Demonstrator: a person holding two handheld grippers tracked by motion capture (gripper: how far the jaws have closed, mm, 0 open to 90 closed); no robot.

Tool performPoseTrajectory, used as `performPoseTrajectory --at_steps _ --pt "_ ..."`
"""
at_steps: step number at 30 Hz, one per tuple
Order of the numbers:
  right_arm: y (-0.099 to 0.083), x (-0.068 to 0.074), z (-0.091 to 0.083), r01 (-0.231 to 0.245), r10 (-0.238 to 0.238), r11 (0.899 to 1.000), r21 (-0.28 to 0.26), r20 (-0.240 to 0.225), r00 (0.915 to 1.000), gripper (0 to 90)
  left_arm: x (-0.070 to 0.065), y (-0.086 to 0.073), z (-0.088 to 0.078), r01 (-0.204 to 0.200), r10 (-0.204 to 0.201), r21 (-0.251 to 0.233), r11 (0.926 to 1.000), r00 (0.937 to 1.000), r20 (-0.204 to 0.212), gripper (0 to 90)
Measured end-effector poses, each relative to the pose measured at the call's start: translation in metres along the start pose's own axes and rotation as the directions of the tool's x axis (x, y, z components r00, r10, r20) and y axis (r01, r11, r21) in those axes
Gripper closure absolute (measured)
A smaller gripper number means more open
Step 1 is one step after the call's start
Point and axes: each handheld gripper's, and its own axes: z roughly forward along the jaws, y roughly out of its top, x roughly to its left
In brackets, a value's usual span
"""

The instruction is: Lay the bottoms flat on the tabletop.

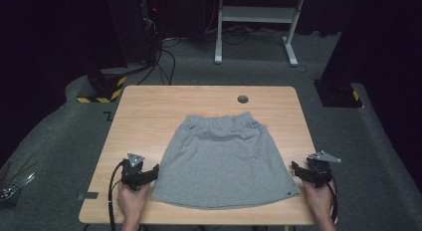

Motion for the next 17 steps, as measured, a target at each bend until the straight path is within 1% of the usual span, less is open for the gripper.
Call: performPoseTrajectory --at_steps 17 --pt "0.0 0.0003 0.0 0.0 0.0 1.0 0.0 0.001 1.0 35.4 -0.0003 -0.0001 0.0 -0.005 0.005 -0.001 1.0 1.0 0.006 24.9"
